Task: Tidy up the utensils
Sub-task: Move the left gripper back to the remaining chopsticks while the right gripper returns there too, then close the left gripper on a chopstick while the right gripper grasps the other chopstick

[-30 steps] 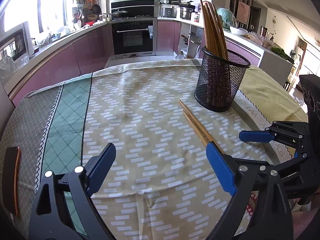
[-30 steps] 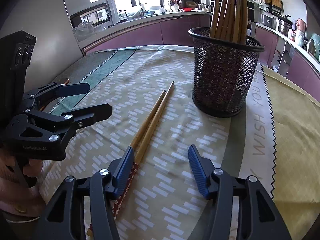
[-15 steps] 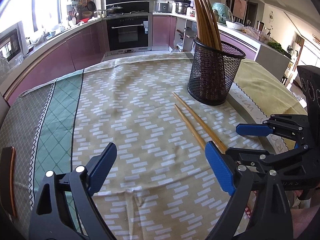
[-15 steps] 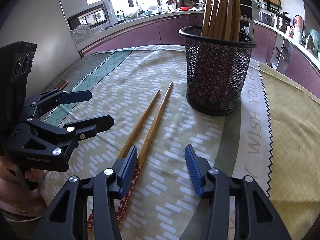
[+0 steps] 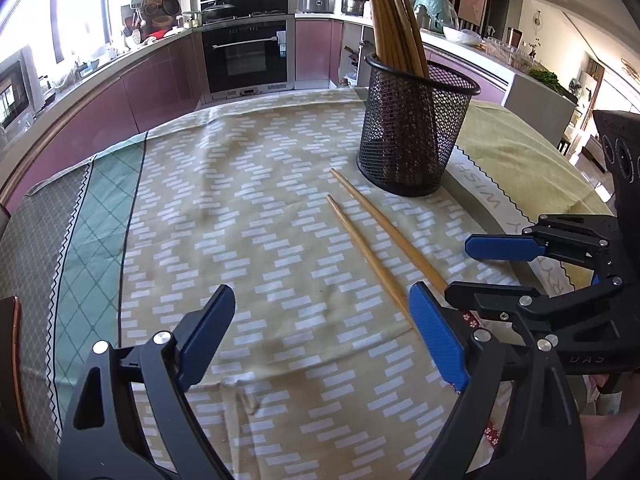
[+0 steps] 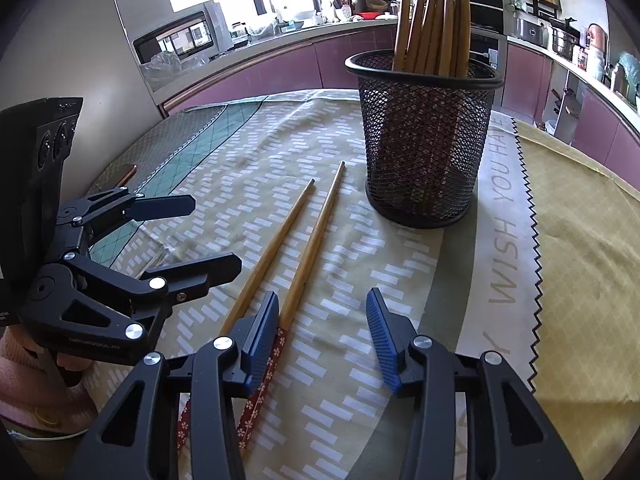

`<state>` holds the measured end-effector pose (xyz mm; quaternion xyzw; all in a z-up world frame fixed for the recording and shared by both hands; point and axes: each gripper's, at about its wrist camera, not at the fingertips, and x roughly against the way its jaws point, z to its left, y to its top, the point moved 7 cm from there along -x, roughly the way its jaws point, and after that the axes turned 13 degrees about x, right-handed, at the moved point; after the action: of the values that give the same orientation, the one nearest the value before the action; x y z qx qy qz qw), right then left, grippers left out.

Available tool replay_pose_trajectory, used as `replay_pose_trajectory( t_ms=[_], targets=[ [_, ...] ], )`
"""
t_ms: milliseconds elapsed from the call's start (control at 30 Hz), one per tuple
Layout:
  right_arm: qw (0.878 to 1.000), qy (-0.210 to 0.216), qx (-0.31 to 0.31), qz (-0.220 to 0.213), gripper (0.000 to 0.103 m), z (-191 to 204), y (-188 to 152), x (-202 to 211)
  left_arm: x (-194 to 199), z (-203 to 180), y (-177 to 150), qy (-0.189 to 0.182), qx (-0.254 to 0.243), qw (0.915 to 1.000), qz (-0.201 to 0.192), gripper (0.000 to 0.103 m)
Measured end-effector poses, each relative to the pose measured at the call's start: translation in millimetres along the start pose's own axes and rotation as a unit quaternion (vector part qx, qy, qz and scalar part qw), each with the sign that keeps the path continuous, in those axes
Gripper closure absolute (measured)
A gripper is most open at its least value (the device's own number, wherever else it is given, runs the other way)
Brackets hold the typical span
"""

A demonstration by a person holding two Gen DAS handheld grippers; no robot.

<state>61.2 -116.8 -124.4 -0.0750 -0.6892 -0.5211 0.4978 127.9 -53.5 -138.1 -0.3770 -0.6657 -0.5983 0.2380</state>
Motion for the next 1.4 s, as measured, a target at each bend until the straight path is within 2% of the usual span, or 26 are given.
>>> replay_pose_trajectory(
  t_ms=[167, 333, 500, 667, 833, 967, 1167, 1233, 1300, 1400],
  targets=[
    [1.0, 0.003, -0.007, -0.001, 0.061, -3.1, -0.5, 0.2, -7.8, -7.1, -1.3, -0.005, -0.006, 0.9999, 0.013, 0.02],
    [1.0, 0.005, -0.009, -0.002, 0.062, -4.8, -1.1, 0.7, -16.2, -12.2, -2.9, 0.001, -0.023, 0.9995, 0.023, 0.037],
    [1.0, 0.003, -0.007, -0.002, 0.062, -5.8, -0.4, 0.3, -16.1, -12.4, -1.1, 0.001, -0.026, 0.9993, 0.025, 0.06],
    [1.0, 0.0, 0.0, -0.001, 0.062, -4.0, 6.3, -4.8, -14.1, -6.9, -0.1, -0.007, -0.022, 0.9993, 0.028, 0.073],
    [1.0, -0.002, 0.014, 0.001, 0.066, 2.3, 15.0, -13.8, -15.2, -3.7, 2.2, -0.01, -0.014, 0.9995, 0.028, 0.082],
    [1.0, -0.005, 0.016, 0.003, 0.076, 1.7, 20.6, -18.4, -12.9, -1.2, 3.2, -0.015, -0.014, 0.9994, 0.027, 0.091],
    [1.0, -0.008, 0.005, 0.007, 0.081, -2.5, 19.0, -17.1, -10.1, 2.1, -0.7, -0.011, -0.005, 0.9995, 0.03, 0.089],
    [1.0, -0.01, 0.002, 0.009, 0.081, -1.9, 17.8, -16.4, -8.7, 2.0, -2.6, -0.008, -0.007, 0.9995, 0.031, 0.083],
    [1.0, -0.013, -0.001, 0.011, 0.081, -1.4, 16.8, -16.0, -7.3, 2.4, -3.2, -0.01, -0.005, 0.9994, 0.034, 0.067],
    [1.0, -0.02, 0.0, 0.017, 0.081, -0.5, 17.0, -16.4, -6.1, 4.3, -5.7, -0.008, -0.007, 0.9993, 0.037, 0.067]
  ],
)
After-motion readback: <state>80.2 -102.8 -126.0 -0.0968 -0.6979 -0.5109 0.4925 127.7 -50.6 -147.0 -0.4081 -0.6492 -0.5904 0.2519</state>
